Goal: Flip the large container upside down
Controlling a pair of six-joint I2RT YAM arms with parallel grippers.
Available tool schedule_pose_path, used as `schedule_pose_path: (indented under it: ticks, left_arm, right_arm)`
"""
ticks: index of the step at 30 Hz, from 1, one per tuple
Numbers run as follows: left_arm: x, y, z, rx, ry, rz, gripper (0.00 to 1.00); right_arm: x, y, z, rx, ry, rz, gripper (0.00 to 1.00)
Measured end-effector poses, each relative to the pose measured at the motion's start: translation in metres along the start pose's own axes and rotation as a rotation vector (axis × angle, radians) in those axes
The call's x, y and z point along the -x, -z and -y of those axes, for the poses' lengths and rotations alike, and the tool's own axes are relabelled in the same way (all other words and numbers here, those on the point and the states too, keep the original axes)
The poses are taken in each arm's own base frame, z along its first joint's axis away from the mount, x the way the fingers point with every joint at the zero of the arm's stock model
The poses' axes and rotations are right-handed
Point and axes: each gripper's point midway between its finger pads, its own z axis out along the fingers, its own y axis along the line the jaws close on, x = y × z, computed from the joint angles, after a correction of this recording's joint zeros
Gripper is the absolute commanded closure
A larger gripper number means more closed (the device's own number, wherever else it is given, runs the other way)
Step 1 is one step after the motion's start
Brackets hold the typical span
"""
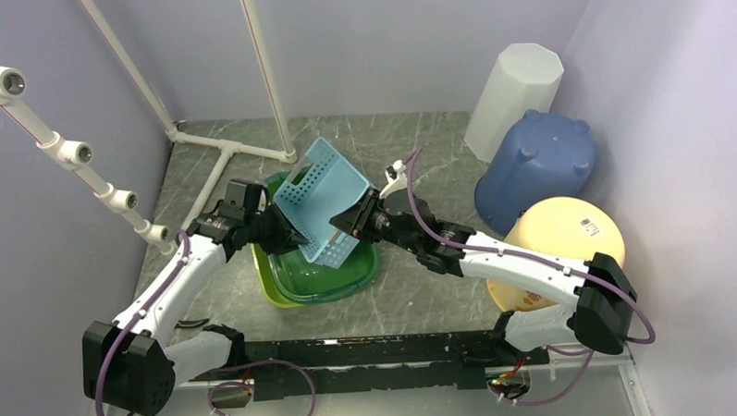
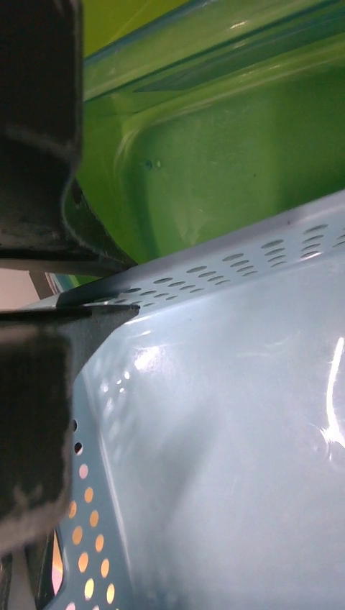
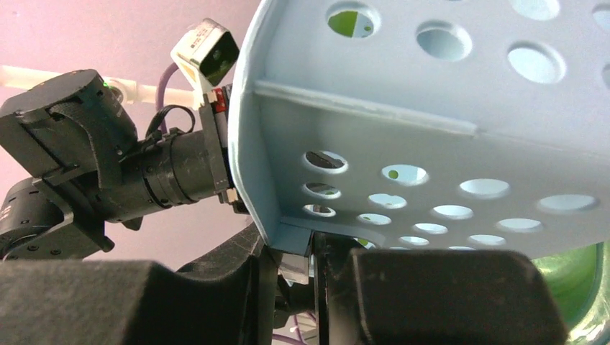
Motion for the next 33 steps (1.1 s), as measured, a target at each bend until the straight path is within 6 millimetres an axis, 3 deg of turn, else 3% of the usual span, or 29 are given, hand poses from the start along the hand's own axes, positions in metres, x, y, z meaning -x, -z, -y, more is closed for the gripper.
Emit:
schedule_pose_path:
  ticks: [2, 9, 20, 28, 33]
  left_arm:
    - [-0.001, 0.001, 0.000, -0.002, -0.005, -0.001, 0.60]
    - [-0.005, 0.016, 0.003, -0.020, -0.037, 0.022, 0.38]
    - [0.008, 0.047, -0.003, 0.030, -0.054, 0.155, 0.30]
    - [0.008, 0.048, -0.016, 0.087, -0.051, 0.164, 0.29]
    - [0.007, 0.048, -0.018, 0.099, -0.050, 0.165, 0.29]
  right_arm:
    - [0.003, 0.001, -0.004, 0.005, 0.015, 0.003, 1.00]
    - [0.014, 0.002, -0.021, 0.012, 0.110, 0.010, 1.00]
    - [0.028, 0.009, -0.008, -0.081, 0.344, 0.027, 1.00]
    - [0.061, 0.029, -0.015, -0.117, 0.552, 0.121, 1.00]
    - [0.076, 0.037, -0.003, -0.189, 0.686, 0.159, 1.00]
